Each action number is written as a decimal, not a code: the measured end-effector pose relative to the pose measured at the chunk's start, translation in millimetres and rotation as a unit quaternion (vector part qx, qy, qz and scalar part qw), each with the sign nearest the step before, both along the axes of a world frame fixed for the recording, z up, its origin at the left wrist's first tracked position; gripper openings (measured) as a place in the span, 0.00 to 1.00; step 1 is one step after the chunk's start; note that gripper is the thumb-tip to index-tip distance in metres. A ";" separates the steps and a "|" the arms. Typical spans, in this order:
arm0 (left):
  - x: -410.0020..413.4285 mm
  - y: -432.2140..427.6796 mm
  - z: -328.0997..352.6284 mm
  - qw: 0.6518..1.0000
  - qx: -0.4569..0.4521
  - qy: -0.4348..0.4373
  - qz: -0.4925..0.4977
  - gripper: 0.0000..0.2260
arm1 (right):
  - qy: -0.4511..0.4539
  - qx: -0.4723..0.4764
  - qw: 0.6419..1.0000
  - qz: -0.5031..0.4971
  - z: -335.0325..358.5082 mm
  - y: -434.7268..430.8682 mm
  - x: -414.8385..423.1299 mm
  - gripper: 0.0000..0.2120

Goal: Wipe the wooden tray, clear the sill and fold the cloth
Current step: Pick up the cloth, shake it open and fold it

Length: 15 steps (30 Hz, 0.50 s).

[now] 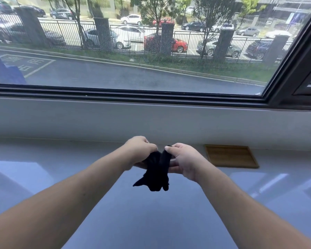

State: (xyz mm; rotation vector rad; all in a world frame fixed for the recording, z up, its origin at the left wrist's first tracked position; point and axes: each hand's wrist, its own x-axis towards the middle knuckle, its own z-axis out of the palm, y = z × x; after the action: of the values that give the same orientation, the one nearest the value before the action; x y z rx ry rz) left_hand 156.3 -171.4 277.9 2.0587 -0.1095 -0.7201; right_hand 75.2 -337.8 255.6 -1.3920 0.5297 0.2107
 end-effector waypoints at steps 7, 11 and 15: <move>-8.3 1.7 9.4 0.973 -0.190 0.095 -0.085 0.12 | -0.086 0.090 0.991 0.057 5.9 -1.9 0.6 0.19; 2.6 19.1 0.2 0.978 -0.207 -0.013 -0.022 0.20 | -0.096 0.025 0.994 0.035 3.9 -3.2 -0.3 0.09; 13.8 41.6 -26.7 0.989 -0.141 0.025 -0.039 0.38 | -0.099 0.036 0.993 0.046 9.4 -2.1 -1.2 0.10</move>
State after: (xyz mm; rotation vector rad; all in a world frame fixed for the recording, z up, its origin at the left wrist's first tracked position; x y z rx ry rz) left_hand 170.1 -129.8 251.2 1.7727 -0.2508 -0.7579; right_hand 74.0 -339.9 265.0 -1.3507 0.2911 0.1633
